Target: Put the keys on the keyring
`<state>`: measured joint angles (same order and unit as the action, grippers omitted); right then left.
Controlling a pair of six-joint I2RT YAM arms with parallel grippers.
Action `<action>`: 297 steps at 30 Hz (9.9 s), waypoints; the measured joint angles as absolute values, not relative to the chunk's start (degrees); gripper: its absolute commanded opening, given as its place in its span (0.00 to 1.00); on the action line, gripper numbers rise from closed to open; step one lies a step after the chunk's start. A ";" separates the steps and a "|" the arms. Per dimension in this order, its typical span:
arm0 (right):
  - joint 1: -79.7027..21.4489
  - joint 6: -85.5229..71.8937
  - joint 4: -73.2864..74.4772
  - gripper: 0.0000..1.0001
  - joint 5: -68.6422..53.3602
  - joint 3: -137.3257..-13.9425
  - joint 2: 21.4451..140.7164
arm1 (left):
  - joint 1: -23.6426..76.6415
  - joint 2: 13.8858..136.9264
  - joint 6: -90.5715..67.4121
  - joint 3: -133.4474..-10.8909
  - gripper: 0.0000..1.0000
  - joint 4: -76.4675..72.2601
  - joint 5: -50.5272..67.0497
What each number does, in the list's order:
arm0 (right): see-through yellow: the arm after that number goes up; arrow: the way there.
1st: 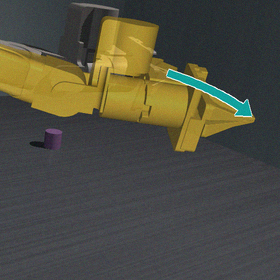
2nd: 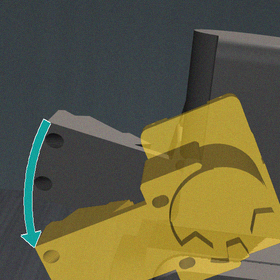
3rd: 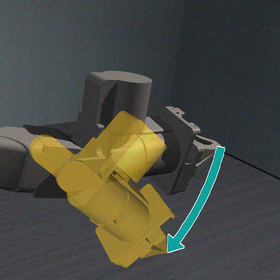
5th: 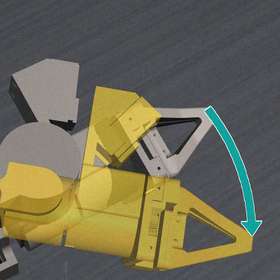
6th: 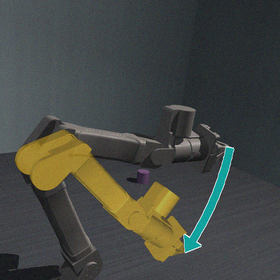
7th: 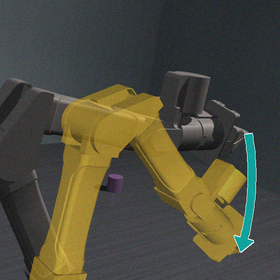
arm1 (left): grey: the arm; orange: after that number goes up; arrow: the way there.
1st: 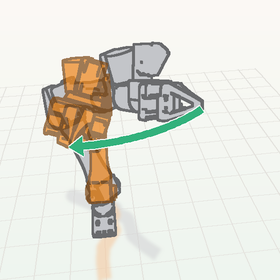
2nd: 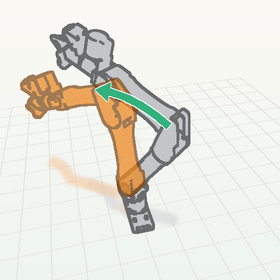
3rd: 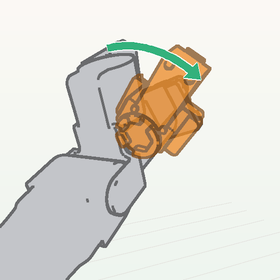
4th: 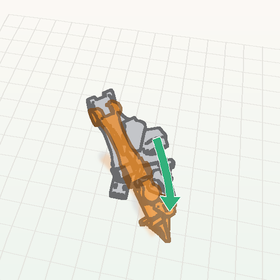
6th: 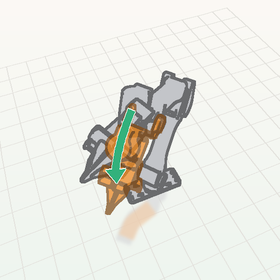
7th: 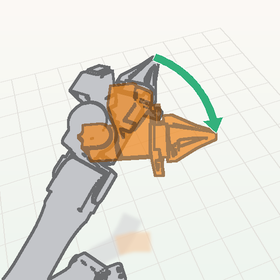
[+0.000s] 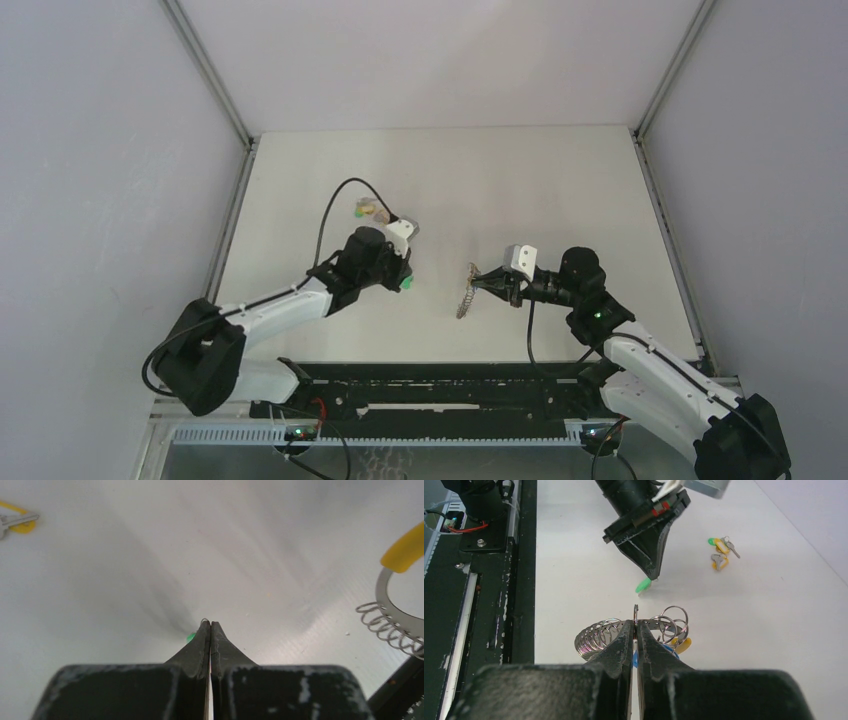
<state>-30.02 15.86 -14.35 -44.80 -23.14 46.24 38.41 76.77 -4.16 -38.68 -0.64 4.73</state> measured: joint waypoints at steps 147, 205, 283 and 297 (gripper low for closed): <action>-34.00 19.75 -5.15 0.00 -44.66 -29.15 50.85 | 38.81 60.84 -1.78 -28.12 0.47 -22.68 17.91; -51.59 31.88 33.69 0.00 -24.49 -60.69 65.32 | 41.41 56.69 0.51 -23.79 0.31 -35.07 44.07; -46.98 27.44 23.64 0.36 -20.34 -56.47 63.64 | 37.74 45.19 3.68 -19.73 0.00 -22.48 21.50; -37.45 19.29 13.17 0.35 -18.61 -55.99 84.51 | 35.81 46.94 0.89 -19.46 0.00 -15.00 3.01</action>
